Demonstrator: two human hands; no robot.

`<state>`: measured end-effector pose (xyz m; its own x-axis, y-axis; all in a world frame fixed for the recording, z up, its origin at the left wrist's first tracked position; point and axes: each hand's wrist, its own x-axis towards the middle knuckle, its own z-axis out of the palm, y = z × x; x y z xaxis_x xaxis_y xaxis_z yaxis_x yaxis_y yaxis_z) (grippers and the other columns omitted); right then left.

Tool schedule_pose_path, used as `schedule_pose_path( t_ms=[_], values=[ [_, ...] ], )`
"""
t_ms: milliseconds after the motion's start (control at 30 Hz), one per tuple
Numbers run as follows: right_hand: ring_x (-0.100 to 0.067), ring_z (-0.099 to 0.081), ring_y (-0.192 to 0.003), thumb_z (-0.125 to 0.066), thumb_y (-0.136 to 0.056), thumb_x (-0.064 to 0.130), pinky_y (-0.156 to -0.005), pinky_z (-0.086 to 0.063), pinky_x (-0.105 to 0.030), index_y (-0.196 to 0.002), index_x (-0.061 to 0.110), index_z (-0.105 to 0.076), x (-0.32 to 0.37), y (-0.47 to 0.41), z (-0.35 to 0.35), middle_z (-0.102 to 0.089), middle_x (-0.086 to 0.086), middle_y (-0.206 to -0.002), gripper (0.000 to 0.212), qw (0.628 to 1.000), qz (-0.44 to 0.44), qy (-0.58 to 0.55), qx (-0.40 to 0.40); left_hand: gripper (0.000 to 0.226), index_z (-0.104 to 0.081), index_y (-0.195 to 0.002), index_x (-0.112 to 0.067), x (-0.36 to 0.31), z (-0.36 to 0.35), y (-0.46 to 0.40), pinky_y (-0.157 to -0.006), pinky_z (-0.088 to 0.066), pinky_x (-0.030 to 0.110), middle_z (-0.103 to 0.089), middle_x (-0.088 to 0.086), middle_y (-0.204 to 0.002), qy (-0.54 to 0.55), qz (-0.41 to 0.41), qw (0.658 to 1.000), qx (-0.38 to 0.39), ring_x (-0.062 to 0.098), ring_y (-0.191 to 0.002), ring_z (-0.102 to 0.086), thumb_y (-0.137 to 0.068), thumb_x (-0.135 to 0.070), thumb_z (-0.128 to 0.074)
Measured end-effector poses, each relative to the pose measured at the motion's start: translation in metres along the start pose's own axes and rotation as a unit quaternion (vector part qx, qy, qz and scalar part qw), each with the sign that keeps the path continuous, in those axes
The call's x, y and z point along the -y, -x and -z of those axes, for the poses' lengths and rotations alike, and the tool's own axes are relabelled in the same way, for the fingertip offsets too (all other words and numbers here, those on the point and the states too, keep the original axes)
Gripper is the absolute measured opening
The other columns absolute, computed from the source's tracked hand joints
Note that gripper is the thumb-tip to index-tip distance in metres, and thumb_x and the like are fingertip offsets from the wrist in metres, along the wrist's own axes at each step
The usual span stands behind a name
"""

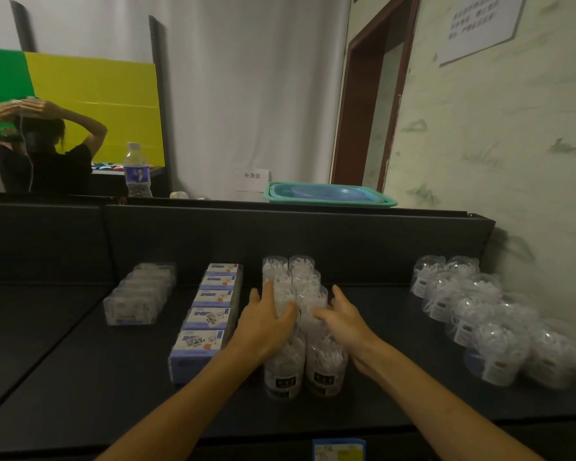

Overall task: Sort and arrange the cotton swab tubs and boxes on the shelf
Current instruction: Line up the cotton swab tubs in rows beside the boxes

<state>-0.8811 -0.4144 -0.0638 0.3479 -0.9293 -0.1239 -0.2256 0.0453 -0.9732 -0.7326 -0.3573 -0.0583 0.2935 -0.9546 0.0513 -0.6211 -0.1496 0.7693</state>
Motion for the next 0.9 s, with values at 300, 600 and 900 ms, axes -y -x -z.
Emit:
schedule_pose_path(
  t_ms=[300,600,900],
  values=[
    [-0.022,-0.035,-0.138,-0.06,-0.091,0.031,-0.109,-0.035,-0.037,-0.149,0.024,-0.024,0.009,0.019,0.024,-0.032,-0.007,-0.153,0.069,0.991,0.07,0.096,-0.065,0.053,-0.026,-0.142,-0.022,-0.012,0.017,0.012,-0.076,-0.033,0.014,-0.037,0.002,-0.141,-0.054,-0.166,0.983,-0.053,0.0,-0.102,-0.039,-0.095,-0.041,-0.042],
    [-0.011,-0.041,-0.133,-0.058,-0.092,0.034,-0.108,-0.035,-0.026,-0.145,0.028,-0.035,0.001,0.089,0.097,-0.044,0.005,-0.145,0.059,0.864,0.18,0.434,-0.182,0.064,-0.017,-0.147,-0.026,-0.069,-0.022,0.015,-0.113,-0.02,0.044,-0.02,0.006,-0.154,-0.235,-0.249,0.937,0.067,0.025,-0.14,-0.021,-0.093,-0.055,-0.035],
    [-0.025,-0.046,-0.13,-0.061,-0.09,0.031,-0.108,-0.032,-0.031,-0.142,0.018,-0.043,-0.009,0.113,0.226,-0.048,-0.007,-0.143,0.057,0.842,0.117,0.472,-0.234,0.067,-0.018,-0.147,-0.024,-0.124,-0.093,0.007,-0.111,-0.023,0.046,-0.025,0.007,-0.153,-0.278,-0.274,0.915,0.102,0.027,-0.137,-0.028,-0.092,-0.059,-0.034]
  ],
)
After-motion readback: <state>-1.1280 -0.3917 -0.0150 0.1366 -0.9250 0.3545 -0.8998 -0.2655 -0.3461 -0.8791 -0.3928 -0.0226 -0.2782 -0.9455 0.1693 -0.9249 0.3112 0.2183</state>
